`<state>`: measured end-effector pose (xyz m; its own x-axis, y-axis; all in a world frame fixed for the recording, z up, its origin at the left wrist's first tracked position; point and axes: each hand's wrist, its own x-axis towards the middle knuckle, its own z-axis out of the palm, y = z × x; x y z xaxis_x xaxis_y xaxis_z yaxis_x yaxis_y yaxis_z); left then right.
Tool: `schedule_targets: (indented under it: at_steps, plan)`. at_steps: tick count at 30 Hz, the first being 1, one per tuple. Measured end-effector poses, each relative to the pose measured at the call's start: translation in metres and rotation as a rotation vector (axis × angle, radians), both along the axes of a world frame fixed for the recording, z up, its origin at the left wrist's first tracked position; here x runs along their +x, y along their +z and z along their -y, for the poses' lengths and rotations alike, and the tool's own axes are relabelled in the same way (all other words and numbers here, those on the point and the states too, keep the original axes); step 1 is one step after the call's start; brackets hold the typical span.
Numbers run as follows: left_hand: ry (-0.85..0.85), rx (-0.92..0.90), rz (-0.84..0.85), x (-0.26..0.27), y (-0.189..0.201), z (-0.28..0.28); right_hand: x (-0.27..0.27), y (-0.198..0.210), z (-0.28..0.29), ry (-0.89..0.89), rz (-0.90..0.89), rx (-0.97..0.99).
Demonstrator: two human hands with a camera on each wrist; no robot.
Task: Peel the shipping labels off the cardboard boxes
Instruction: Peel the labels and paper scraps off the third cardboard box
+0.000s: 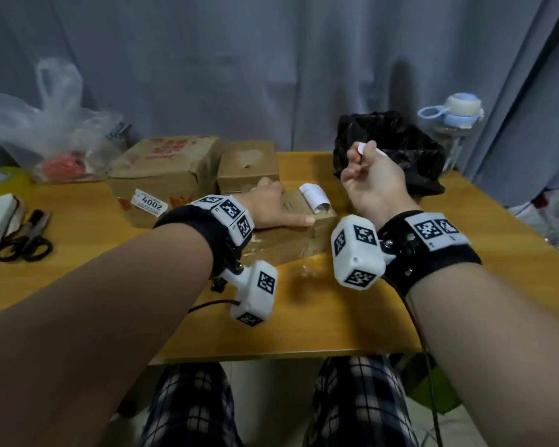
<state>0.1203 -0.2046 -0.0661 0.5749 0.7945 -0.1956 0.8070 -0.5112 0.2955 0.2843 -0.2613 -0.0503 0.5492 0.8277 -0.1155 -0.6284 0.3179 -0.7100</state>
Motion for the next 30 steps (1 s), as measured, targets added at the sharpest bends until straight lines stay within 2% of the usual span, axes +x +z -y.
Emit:
schedule_targets:
  at_steps: [4, 8, 12, 14, 17, 20, 23, 25, 27, 30]
  plan:
    - [-0.008, 0.014, -0.019, 0.001, 0.001, 0.0, -0.004, 0.0, 0.001, 0.011, 0.065, -0.077]
    - [-0.032, 0.037, -0.047, 0.006, 0.003, -0.001, -0.004, 0.0, 0.0, 0.056, 0.271, -0.218]
    - [-0.064, 0.069, -0.044, 0.009, 0.005, -0.002, -0.003, 0.001, 0.003, 0.105, 0.801, -0.361]
    - [-0.091, 0.087, -0.045, 0.009, 0.006, -0.003, -0.002, 0.004, 0.006, 0.172, 1.008, -0.42]
    - [-0.13, 0.107, -0.06, 0.006, 0.006, -0.007, 0.002, 0.006, 0.008, 0.223, 1.177, -0.468]
    - [-0.15, 0.135, -0.08, 0.003, 0.006, -0.009, 0.013, -0.001, 0.011, 0.135, 1.412, -0.471]
    - [-0.167, 0.179, -0.198, -0.003, 0.01, -0.01, 0.025, -0.011, 0.017, 0.051, 1.591, -0.535]
    - [-0.191, 0.193, -0.27, -0.006, 0.015, -0.011, 0.028, -0.02, 0.019, 0.065, 1.765, -0.624]
    - [-0.206, 0.204, -0.269, -0.009, 0.015, -0.01, 0.025, -0.03, 0.022, 0.116, 1.916, -0.673]
    - [-0.185, 0.221, -0.201, -0.011, 0.011, -0.006, 0.026, -0.043, 0.024, 0.035, 1.993, -0.674]
